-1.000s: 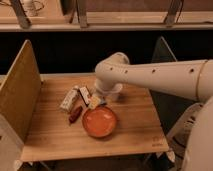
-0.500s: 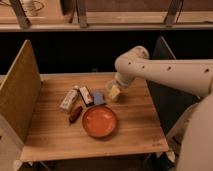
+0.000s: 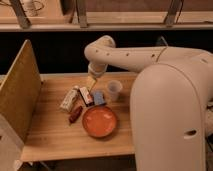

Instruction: Move the arm in a circular motion

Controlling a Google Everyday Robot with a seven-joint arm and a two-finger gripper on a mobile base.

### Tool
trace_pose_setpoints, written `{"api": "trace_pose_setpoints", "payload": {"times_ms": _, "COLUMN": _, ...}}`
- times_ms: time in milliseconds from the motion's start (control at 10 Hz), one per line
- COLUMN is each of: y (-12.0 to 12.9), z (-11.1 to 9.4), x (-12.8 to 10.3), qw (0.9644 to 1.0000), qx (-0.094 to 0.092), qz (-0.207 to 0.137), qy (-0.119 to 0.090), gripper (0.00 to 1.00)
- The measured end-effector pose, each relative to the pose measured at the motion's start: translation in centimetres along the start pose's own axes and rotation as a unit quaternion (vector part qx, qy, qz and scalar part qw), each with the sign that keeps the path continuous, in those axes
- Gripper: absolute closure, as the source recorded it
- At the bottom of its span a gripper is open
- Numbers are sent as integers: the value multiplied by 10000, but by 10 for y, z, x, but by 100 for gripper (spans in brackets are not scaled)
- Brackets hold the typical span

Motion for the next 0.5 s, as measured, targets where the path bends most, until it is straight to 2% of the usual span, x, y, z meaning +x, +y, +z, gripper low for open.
{"api": "trace_pose_setpoints", "payload": {"times_ms": 100, "y": 26, "z": 0, "x": -15, "qw": 9993, "qx": -216, "qz": -281, "qy": -82, "gripper": 20}}
{"api": "trace_pose_setpoints", "payload": {"times_ms": 200, "y": 60, "z": -5, "x": -22, "qw": 9969, "qx": -492, "qz": -582, "qy": -183, "gripper": 20}}
{"api": "trace_pose_setpoints", "payload": {"times_ms": 300, "y": 78, "z": -11, "x": -15, "qw": 9952, "qx": -637, "qz": -705, "qy": -215, "gripper": 20}}
{"api": "trace_pose_setpoints", "payload": {"times_ms": 400, "y": 99, "z": -20, "x": 1, "qw": 9935, "qx": -805, "qz": -767, "qy": -238, "gripper": 20}}
{"api": "trace_pose_setpoints", "payload": {"times_ms": 500, "y": 108, "z": -26, "x": 18, "qw": 9932, "qx": -875, "qz": -731, "qy": -218, "gripper": 20}}
